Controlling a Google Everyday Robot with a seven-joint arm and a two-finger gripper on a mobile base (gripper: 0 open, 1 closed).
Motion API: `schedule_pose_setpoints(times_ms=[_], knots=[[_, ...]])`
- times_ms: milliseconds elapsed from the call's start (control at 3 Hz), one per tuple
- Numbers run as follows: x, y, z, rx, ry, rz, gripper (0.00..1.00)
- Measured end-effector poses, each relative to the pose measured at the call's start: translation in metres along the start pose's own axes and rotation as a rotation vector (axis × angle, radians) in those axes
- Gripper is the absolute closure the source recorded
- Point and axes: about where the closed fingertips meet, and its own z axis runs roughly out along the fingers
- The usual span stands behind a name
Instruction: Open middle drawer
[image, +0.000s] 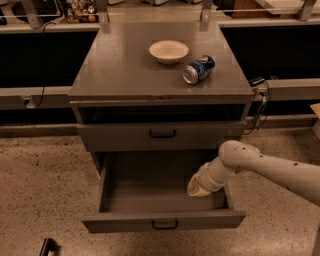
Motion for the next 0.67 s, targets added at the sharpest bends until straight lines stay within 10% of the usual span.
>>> schedule_pose_setpoints(times_ms=[667], knots=[[0.007,-0.022,0.051,-0.076,0.002,0.058,1.0]])
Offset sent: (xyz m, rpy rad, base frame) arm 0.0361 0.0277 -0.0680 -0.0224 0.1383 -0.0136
